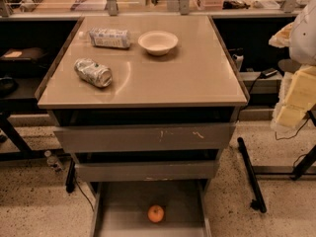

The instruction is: Pick orange from bottom drawer and place on counter

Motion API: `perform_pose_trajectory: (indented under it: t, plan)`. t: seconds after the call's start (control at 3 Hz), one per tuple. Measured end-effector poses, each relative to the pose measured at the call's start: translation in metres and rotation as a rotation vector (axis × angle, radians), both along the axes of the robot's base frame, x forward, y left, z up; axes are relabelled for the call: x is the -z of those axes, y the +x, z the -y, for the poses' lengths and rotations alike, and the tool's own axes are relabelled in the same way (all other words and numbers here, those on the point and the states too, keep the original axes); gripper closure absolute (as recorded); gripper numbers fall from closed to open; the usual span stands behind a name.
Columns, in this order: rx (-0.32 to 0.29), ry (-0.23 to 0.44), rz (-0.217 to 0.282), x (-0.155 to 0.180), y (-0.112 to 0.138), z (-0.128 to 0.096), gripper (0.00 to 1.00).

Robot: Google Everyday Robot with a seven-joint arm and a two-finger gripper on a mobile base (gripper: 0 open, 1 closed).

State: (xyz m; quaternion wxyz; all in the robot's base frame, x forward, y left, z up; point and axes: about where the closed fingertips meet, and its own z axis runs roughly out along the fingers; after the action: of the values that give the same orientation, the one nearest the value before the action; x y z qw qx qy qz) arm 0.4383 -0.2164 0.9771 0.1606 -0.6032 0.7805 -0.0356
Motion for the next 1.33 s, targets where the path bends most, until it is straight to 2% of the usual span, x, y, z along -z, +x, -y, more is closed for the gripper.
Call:
perform_pose_trajectory:
  t: [0.33,0.67,1.0,1.33]
  plan:
    - [0.005,-0.005,0.003,0.002,0.002,0.0,0.0]
    - [0.012,0.027,-0.04,0.043,0.005,-0.001,0.0]
    - [0.008,0.064,-0.085,0.109,-0.003,-0.002,0.0]
    - [-0.023,0.099,-0.09,0.18,-0.016,0.002,0.0]
